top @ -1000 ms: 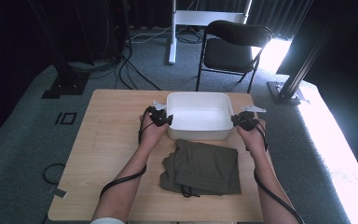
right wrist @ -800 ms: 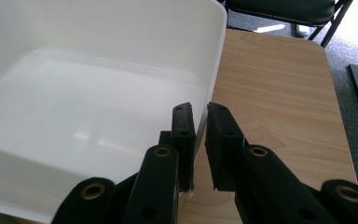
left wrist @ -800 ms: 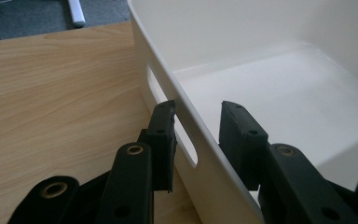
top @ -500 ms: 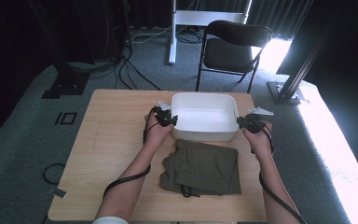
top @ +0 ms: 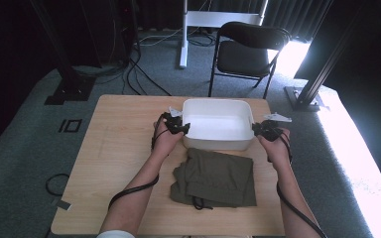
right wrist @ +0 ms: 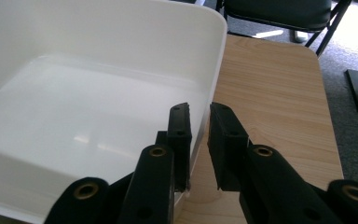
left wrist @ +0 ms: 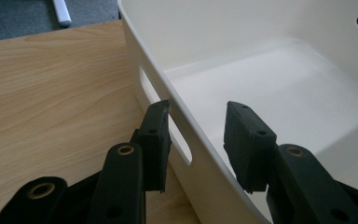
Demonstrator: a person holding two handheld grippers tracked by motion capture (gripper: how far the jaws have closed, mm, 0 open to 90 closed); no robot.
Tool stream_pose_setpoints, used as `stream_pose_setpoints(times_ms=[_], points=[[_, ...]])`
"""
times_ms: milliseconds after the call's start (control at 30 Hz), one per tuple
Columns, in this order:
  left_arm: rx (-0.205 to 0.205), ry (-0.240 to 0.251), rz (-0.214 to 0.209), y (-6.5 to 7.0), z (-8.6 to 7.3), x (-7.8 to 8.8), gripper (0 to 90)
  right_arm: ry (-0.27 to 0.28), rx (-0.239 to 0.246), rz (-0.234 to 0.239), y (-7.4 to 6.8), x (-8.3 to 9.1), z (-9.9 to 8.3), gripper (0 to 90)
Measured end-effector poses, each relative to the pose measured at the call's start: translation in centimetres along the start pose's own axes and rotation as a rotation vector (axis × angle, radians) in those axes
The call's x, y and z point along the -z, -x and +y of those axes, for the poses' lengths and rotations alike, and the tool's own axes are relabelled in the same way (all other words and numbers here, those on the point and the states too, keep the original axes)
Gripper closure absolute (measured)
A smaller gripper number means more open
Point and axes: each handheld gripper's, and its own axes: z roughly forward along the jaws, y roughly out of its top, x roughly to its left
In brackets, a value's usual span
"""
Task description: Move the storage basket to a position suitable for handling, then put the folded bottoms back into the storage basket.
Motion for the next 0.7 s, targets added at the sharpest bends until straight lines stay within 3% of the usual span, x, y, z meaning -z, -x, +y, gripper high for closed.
stream_pose_setpoints(times_ms=[100, 233, 267, 300, 333, 433, 500, 567, 667, 700], points=[[0.01, -0.004, -0.006, 0.0, 0.0, 0.1, 62.4, 0.003, 0.004, 0.003, -0.1, 0.0, 0.0, 75.9], [0.009, -0.005, -0.018, 0.0, 0.0, 0.1, 49.9, 0.018, 0.008, 0.037, -0.1, 0.1, 0.3, 60.6], [0.033, 0.006, -0.014, 0.0, 0.1, 0.1, 42.1, 0.022, 0.013, 0.048, -0.2, 0.2, 0.5, 56.0], [0.033, 0.006, -0.014, 0.0, 0.1, 0.1, 39.9, 0.022, 0.013, 0.048, -0.2, 0.2, 0.5, 56.0], [0.061, 0.01, -0.008, -0.1, 0.3, 0.2, 39.9, 0.028, 0.019, 0.055, -0.2, 0.2, 0.5, 53.6], [0.065, 0.021, -0.019, -0.2, 0.5, 0.5, 38.8, 0.036, 0.026, 0.114, -0.3, 0.2, 0.7, 40.1], [0.058, 0.03, -0.023, -0.2, 0.7, 1.0, 36.4, 0.04, 0.049, 0.124, -0.4, 0.2, 0.8, 34.0], [0.054, 0.037, -0.032, -0.2, 0.9, 1.4, 36.4, 0.066, 0.021, 0.133, -0.4, 0.3, 0.8, 28.0], [0.041, 0.042, -0.057, 0.0, 1.0, 2.0, 32.7, 0.089, 0.023, 0.127, -0.5, 0.4, 0.9, 17.6], [0.037, 0.039, -0.063, 0.0, 1.1, 2.3, 31.8, 0.091, 0.019, 0.135, -0.6, 0.5, 0.9, 17.9]])
